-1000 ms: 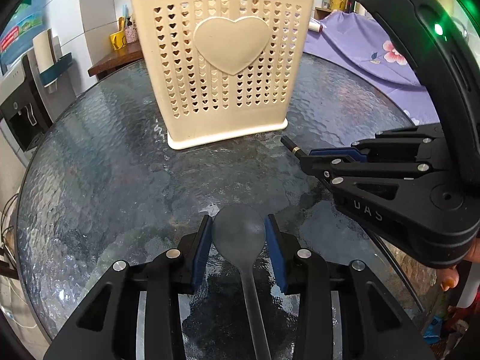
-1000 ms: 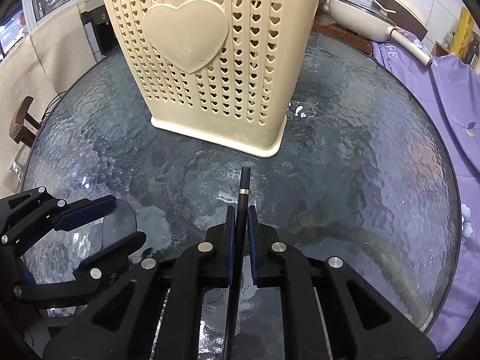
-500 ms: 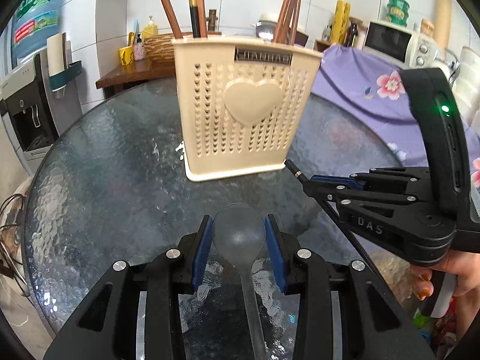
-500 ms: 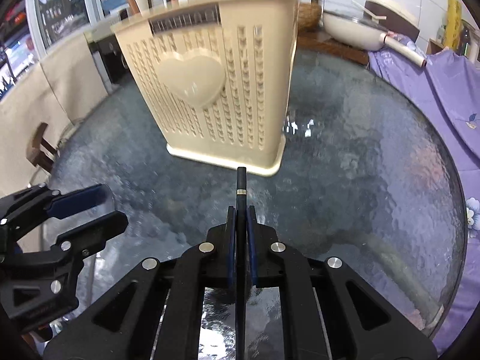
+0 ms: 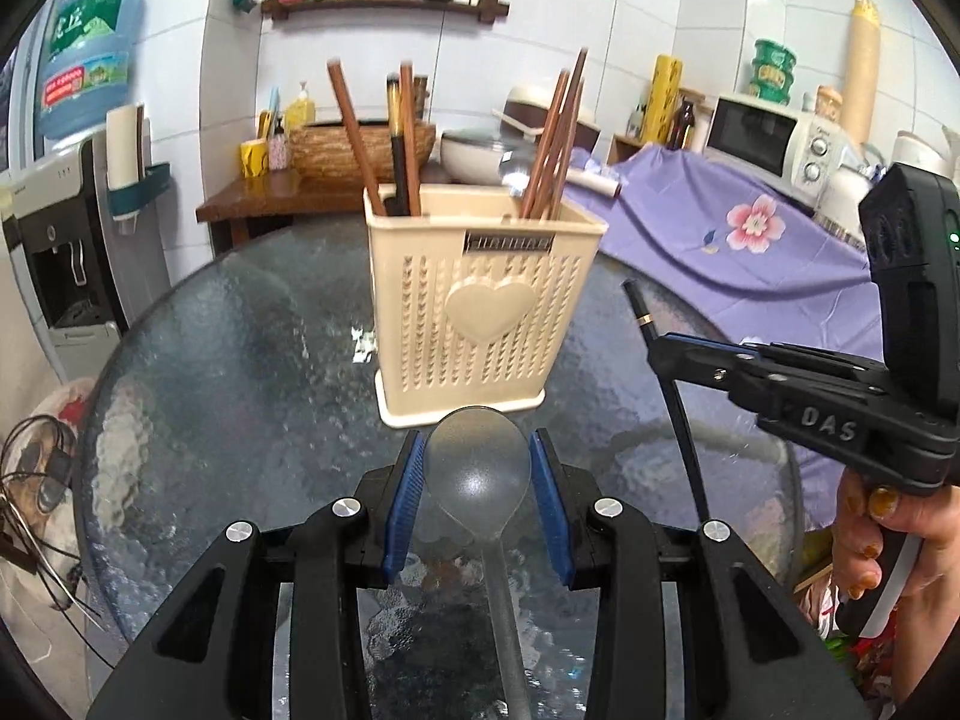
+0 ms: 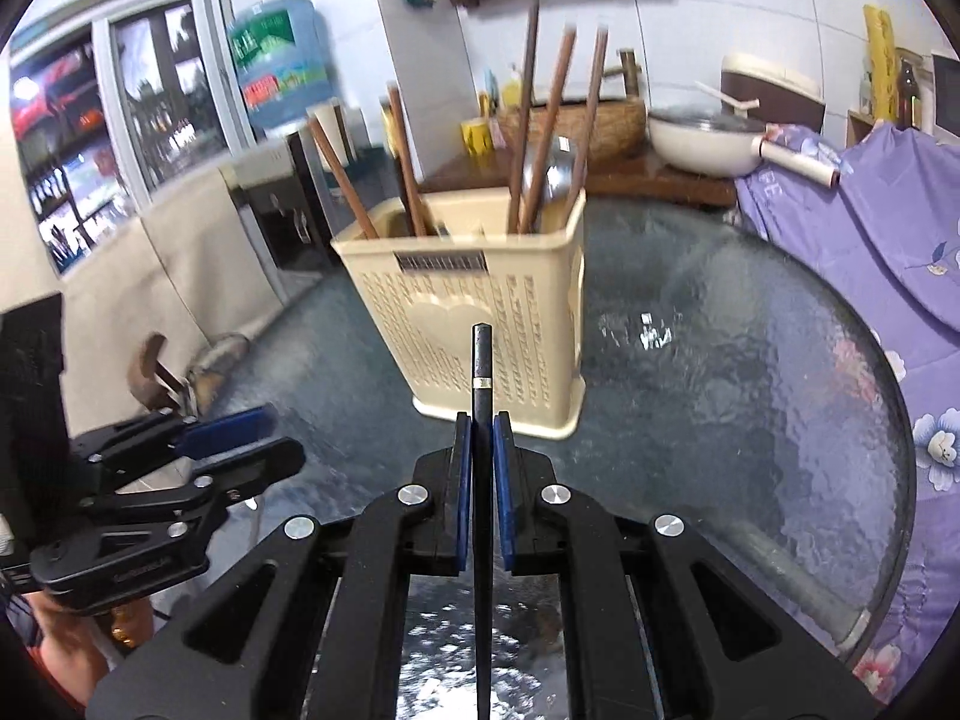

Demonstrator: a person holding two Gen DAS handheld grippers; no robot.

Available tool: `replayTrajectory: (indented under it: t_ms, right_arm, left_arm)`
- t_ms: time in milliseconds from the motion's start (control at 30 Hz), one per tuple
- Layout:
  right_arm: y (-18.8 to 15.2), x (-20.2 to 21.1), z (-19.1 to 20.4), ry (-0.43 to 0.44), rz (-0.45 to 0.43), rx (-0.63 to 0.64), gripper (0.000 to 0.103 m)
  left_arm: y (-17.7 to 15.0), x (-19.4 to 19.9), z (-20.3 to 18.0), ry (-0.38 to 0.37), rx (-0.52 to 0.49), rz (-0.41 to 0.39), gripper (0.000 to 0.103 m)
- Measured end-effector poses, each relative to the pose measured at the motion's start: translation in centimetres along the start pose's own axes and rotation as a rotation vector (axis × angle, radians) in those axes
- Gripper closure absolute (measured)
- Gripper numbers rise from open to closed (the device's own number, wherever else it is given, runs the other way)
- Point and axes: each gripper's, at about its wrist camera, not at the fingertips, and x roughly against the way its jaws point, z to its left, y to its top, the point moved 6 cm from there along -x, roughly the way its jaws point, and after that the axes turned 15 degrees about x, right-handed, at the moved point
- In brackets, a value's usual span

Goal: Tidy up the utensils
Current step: 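Lift the spoon and chopstick with both grippers and carry them toward the caddy, then lower the spoon and chopstick into the caddy and open both grippers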

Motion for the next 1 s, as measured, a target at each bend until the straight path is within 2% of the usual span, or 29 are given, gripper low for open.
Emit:
replayTrajectory:
  t_ms: [167,300,567,1000]
  right_arm:
    - [1.6,3.3,0.6,-0.002,-0.074,0.028,0.095]
    - [2.2,4.6,0.8,0.012,-0.099,0.029,0.095]
    - [2.5,5.1,0.8,0.014,-0.115,0.029,0.095]
    - [5.3,6.1,0.8,0.031,-0.17,0.035,0.095]
  left_arm:
    - [1.2,1.7,-0.9,-0.011,-0.007,-0.06,0.068]
    - [2.0,2.0,-1.3,-0.009,-0.003,-0.096,0.068]
    - [2.3,1.7,-1.5,-0.021,0.008,-0.105,0.068]
    - [5.0,2.1,-1.6,-0.041,0.014,-0.16,0.068]
